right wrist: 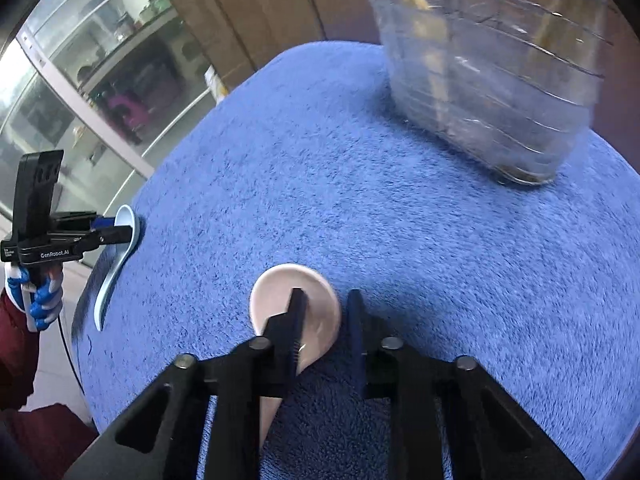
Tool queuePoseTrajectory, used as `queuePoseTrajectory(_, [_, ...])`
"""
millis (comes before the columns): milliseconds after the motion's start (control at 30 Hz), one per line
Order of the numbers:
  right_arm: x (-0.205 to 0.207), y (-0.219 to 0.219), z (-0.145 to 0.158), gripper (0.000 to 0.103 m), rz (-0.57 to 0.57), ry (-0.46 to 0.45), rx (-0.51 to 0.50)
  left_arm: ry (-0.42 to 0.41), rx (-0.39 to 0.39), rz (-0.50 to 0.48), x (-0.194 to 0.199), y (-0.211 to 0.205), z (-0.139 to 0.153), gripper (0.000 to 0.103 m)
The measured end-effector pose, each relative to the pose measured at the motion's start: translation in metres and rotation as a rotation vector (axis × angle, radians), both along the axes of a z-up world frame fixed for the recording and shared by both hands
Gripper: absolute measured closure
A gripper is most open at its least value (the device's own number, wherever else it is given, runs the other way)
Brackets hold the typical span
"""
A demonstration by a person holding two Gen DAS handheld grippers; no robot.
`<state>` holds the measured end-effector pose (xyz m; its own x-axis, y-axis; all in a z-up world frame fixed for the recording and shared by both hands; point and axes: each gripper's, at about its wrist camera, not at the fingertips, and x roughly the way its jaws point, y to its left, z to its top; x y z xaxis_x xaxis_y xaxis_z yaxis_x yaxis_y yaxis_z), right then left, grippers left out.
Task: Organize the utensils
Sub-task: 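Close the left gripper on a white spoon handle while the right gripper grasps the other spoon, then lift the spoon with the left gripper while the right gripper carries its spoon over the holder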
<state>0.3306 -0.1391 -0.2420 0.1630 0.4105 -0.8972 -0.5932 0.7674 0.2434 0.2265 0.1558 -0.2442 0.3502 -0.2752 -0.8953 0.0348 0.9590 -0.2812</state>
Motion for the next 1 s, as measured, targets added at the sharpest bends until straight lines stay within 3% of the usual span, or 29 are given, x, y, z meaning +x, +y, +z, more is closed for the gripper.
queuePoseTrajectory(167, [-0.013,0.014,0.008,0.096,0.045,-0.043,-0.059,-0.009,0.002,0.01,-0.005,-0.002,0.004,0.095])
queuePoseTrajectory(367, [-0.038,0.017,0.016,0.096,0.023,-0.122,-0.092,-0.06,0.002,0.039,-0.018,-0.002,0.017,0.096])
queuePoseTrajectory(667, [-0.086,-0.004,0.054,0.096,-0.106,-0.294,-0.025,-0.214,-0.041,0.077,-0.052,-0.004,0.063,0.096])
queuePoseTrajectory(1000, [-0.148,-0.04,0.097,0.096,-0.241,-0.468,0.038,-0.339,-0.069,0.095,-0.091,-0.02,0.094,0.096])
